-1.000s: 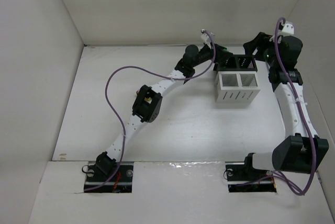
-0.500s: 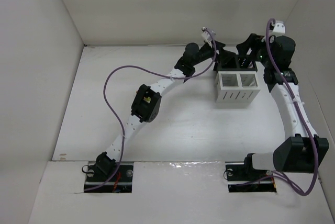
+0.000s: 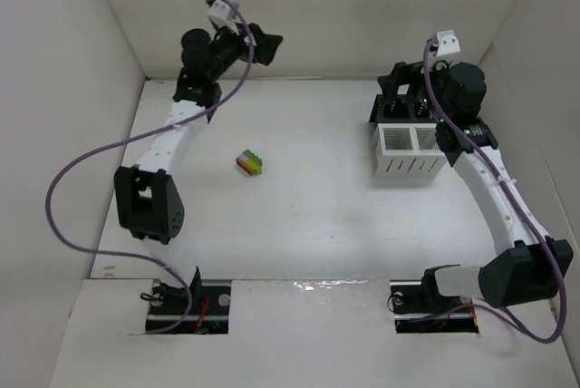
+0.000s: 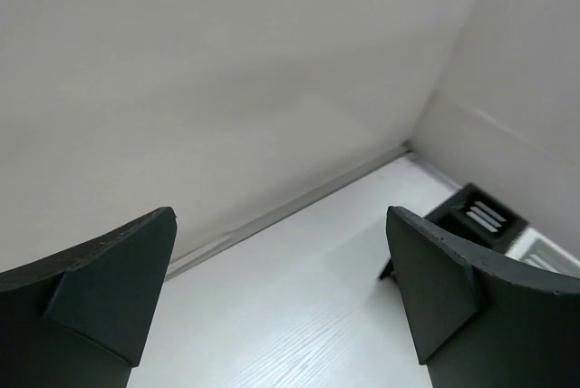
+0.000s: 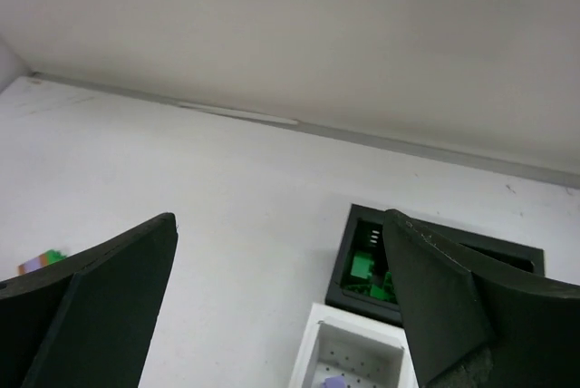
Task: Sort the legos into containers by color
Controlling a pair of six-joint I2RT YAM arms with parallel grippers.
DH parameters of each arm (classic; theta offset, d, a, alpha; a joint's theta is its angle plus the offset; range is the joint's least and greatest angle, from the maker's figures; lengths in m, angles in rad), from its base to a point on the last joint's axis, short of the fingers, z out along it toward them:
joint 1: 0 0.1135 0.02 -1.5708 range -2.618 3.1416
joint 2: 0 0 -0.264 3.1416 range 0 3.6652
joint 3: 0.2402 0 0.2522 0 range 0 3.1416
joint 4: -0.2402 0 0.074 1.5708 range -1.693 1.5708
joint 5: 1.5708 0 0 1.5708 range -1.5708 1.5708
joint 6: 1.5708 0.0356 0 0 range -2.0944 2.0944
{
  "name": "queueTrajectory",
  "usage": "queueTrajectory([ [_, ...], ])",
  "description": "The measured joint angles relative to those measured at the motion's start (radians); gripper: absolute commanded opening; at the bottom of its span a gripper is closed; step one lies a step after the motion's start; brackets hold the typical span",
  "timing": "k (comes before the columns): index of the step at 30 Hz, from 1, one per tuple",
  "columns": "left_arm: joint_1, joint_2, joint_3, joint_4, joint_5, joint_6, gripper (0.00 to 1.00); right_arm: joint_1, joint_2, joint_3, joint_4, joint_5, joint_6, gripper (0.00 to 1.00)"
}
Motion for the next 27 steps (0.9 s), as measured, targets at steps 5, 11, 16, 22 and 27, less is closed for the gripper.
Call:
queueTrajectory([
  [5,0.094,-0.193,-0.150,-0.134,-0.136,0.072,1.00,0.076,0.059,0.061,-0.021,-0.086,-0.013,0.99],
  [11,0.107,-0.288,-0.257,-0.357,-0.260,0.161,1.00,0.232,0.232,0.150,-0.092,-0.253,-0.094,0.99],
  [16,0.191,-0.344,-0.304,-0.511,-0.240,0.197,1.00,0.288,0.486,0.420,-0.303,-0.451,-0.173,0.93],
  [22,0.254,-0.474,-0.463,-0.629,-0.137,0.353,1.00,0.306,0.628,0.548,-0.409,-0.525,-0.198,0.93],
  [27,0.207,-0.450,-0.472,-0.809,0.032,0.608,1.00,0.307,0.631,0.521,-0.420,-0.526,-0.197,0.93],
])
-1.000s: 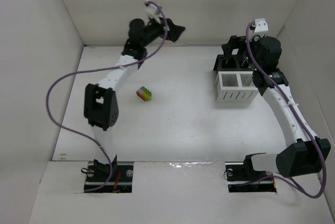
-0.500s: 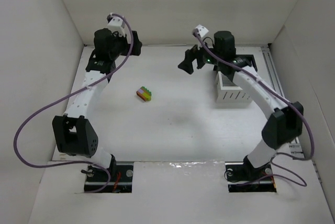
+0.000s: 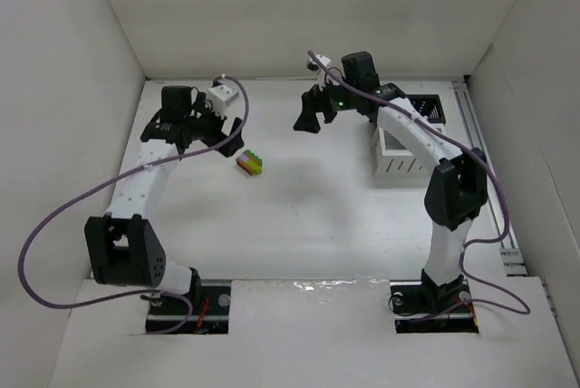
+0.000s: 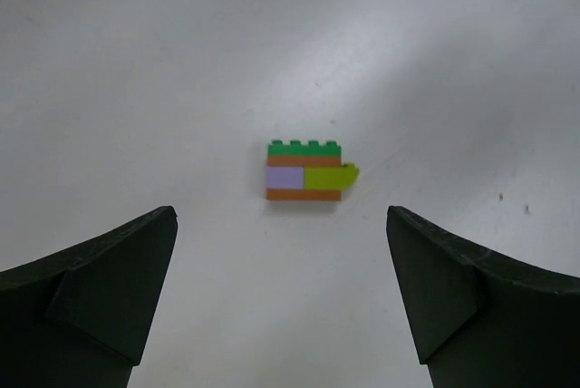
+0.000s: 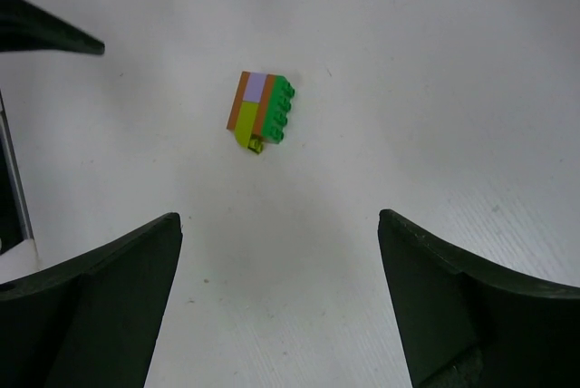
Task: Sort the legos into containers by color
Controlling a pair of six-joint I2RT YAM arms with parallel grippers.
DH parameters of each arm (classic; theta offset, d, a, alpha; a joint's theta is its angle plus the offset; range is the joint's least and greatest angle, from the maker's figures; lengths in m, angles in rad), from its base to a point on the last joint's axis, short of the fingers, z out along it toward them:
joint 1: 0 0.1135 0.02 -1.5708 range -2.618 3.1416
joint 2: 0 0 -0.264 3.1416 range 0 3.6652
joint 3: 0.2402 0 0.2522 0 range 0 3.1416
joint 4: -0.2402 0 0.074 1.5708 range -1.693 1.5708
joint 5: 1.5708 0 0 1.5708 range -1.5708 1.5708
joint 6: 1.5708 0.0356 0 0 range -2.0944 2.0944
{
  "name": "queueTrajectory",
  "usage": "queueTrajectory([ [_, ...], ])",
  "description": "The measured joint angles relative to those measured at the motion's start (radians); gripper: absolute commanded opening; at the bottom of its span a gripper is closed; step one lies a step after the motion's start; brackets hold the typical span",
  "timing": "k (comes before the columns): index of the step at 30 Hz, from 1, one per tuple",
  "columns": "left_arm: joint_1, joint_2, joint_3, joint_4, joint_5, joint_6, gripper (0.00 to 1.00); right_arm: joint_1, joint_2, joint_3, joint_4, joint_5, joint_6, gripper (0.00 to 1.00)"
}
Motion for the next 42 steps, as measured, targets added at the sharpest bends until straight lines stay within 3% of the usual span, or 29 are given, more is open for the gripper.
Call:
queueTrajectory([
  [7,0.055,0.190,0.066,-0.299,0.194,0.519,1.00,-0.009,-0.028,-0.112,-0.005,0.006,0.009,0.93],
  [11,0.122,0.373,0.283,-0.504,0.249,0.869,1.00,-0.024,-0.074,-0.164,-0.003,0.014,0.011,0.93],
  [15,0.118,0.544,0.521,-0.640,0.257,1.142,1.00,-0.049,-0.126,-0.183,-0.001,0.024,0.011,0.93],
  [19,0.080,0.606,0.568,-0.672,0.237,1.343,1.00,-0.077,-0.168,-0.194,-0.002,0.038,0.007,0.93],
  [24,0.008,0.645,0.589,-0.687,0.214,1.491,1.00,-0.113,-0.191,-0.218,-0.001,0.056,-0.003,0.94],
  [31,-0.068,0.750,0.690,-0.729,0.175,1.554,1.00,-0.145,-0.198,-0.255,-0.005,0.070,-0.015,0.94],
  [42,-0.081,0.728,0.511,-0.766,0.100,1.572,1.00,-0.176,-0.223,-0.260,-0.003,0.074,-0.027,0.94],
])
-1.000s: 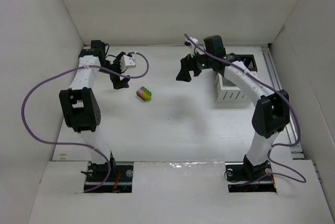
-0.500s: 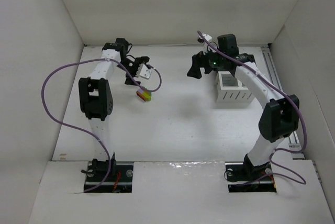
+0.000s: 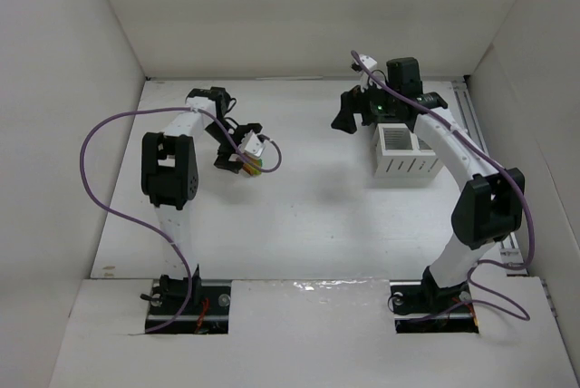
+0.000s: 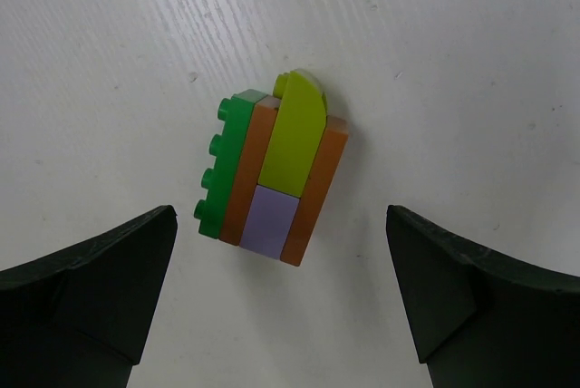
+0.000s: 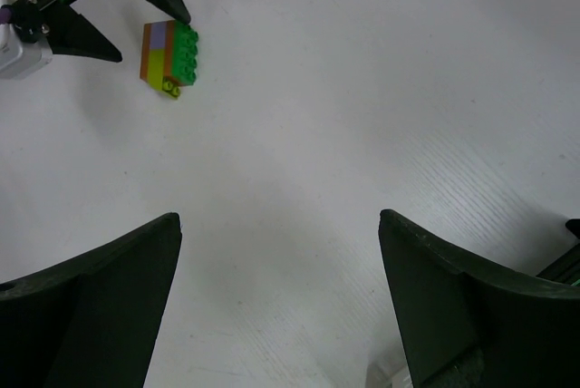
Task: Sort the legos into containers by color
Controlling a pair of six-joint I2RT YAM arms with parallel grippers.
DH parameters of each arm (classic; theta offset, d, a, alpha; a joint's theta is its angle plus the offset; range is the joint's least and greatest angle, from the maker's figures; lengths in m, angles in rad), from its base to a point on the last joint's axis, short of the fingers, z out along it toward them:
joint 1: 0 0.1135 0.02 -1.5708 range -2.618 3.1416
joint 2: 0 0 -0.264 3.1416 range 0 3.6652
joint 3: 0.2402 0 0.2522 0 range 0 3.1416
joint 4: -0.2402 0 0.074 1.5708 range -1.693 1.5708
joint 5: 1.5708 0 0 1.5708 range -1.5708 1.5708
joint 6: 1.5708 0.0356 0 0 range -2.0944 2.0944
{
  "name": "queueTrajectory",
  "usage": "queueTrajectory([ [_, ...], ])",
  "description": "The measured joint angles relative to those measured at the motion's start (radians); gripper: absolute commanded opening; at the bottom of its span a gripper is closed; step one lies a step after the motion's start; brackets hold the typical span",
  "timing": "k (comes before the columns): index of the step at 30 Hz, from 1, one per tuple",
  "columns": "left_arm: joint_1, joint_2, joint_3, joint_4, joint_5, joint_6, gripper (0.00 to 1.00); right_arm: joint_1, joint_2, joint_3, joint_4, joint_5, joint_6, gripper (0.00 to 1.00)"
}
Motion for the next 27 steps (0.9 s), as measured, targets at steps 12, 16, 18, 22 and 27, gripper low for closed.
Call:
queueTrajectory([
  [12,-0.003,0.001,0.061,0.000,-0.004,0.002,1.00,-0.003,0.000,-0.001,0.000,0.000,-0.005,0.94],
  [16,-0.003,0.010,0.067,0.000,-0.011,0.002,1.00,-0.003,0.000,-0.002,-0.001,0.000,-0.005,0.94],
  [18,-0.003,0.026,0.068,0.000,-0.014,0.002,1.00,-0.003,0.000,-0.002,-0.001,-0.001,-0.005,0.94],
  [22,-0.003,0.061,0.068,0.000,-0.023,0.002,1.00,-0.003,0.000,-0.002,-0.003,-0.014,-0.004,0.94],
  [27,-0.003,0.079,0.068,0.000,-0.032,0.002,0.95,-0.003,0.001,0.000,-0.008,-0.044,0.008,0.94],
])
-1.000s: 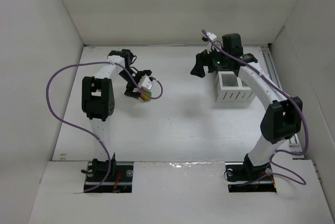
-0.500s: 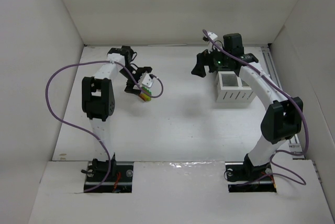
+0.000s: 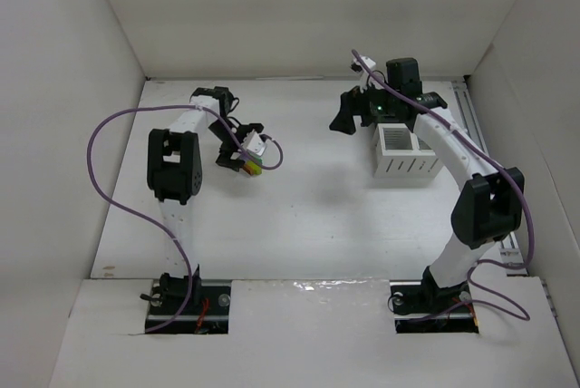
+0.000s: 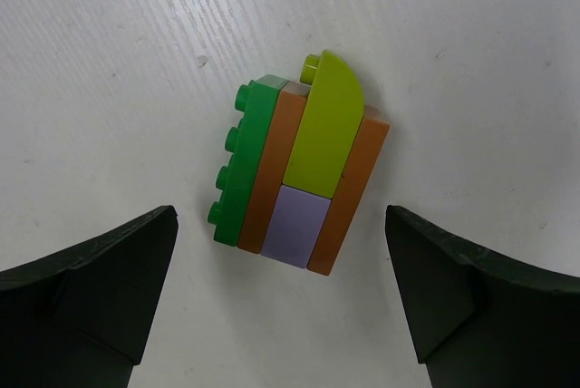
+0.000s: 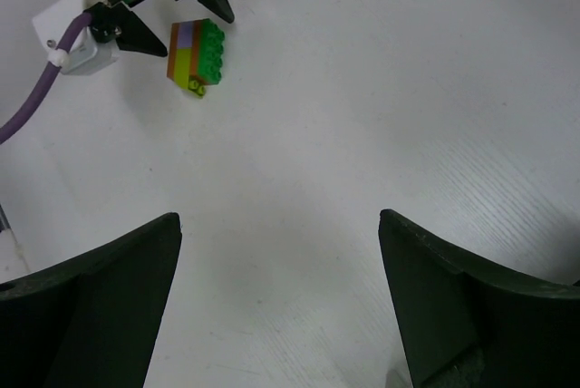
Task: Sort the legos into containers by color
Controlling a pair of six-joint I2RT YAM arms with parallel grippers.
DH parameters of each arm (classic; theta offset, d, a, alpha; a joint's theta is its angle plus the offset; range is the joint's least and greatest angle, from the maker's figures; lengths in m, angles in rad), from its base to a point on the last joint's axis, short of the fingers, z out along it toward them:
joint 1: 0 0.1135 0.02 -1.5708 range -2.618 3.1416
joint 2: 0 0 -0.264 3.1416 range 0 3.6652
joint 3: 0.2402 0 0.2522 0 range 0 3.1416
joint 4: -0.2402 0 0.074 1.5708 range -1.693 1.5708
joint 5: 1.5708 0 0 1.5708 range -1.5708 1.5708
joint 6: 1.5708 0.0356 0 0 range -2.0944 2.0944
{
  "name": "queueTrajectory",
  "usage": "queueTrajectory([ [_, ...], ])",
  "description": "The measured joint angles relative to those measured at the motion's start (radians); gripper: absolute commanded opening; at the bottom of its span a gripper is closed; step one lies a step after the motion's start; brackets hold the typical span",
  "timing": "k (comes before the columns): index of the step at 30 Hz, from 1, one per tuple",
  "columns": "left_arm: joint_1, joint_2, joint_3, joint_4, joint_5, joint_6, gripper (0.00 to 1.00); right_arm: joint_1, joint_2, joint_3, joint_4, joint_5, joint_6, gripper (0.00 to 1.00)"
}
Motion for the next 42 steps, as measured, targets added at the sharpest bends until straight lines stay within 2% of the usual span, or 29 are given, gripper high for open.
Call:
queueTrajectory([
  [2,0.000,0.003,0.001,0.000,-0.003,0.000,0.92,0.000,0.003,0.005,0.000,-0.014,0.016,0.94],
  [7,-0.005,0.017,0.013,0.001,-0.009,0.003,0.69,-0.005,0.021,0.021,0.009,-0.076,0.091,0.94],
  [8,-0.006,0.019,0.013,0.001,-0.010,0.004,0.62,-0.006,0.024,0.021,0.014,-0.092,0.119,0.94],
  [11,-0.010,0.021,0.013,0.000,-0.009,0.007,0.52,-0.012,0.036,0.021,0.044,-0.137,0.208,0.95],
  [15,-0.018,0.021,0.013,0.000,-0.005,0.008,0.26,-0.024,0.051,0.010,0.124,-0.187,0.359,0.97],
  [16,-0.019,0.021,0.013,0.000,0.000,0.008,0.09,-0.027,0.052,0.000,0.152,-0.199,0.403,0.97],
  [17,-0.019,0.021,0.013,0.001,0.007,0.008,0.05,-0.033,0.055,-0.009,0.177,-0.214,0.445,0.97],
  [21,-0.016,0.016,0.001,0.031,0.080,0.008,0.02,-0.061,0.067,-0.059,0.268,-0.261,0.588,0.97],
  [24,-0.012,-0.026,-0.070,0.124,0.149,-0.006,0.02,-0.076,0.078,-0.089,0.313,-0.272,0.673,0.97],
  [26,-0.011,-0.092,-0.152,0.223,0.182,-0.069,0.02,-0.076,0.078,-0.109,0.344,-0.274,0.728,0.98],
  [28,-0.012,-0.184,-0.245,0.351,0.202,-0.167,0.01,-0.076,0.079,-0.119,0.377,-0.274,0.789,0.98],
  [30,-0.021,-0.311,-0.372,0.559,0.200,-0.304,0.00,-0.076,0.079,-0.124,0.408,-0.275,0.834,0.98],
  [33,-0.064,-0.489,-0.519,0.849,0.161,-0.525,0.00,-0.071,0.079,-0.124,0.438,-0.272,0.878,0.92],
  [36,-0.116,-0.558,-0.531,1.044,0.121,-0.754,0.00,-0.054,0.079,-0.122,0.457,-0.252,0.904,0.85],
  [42,-0.161,-0.564,-0.503,1.290,0.043,-1.140,0.00,0.025,0.079,-0.077,0.479,-0.234,0.916,0.88],
])
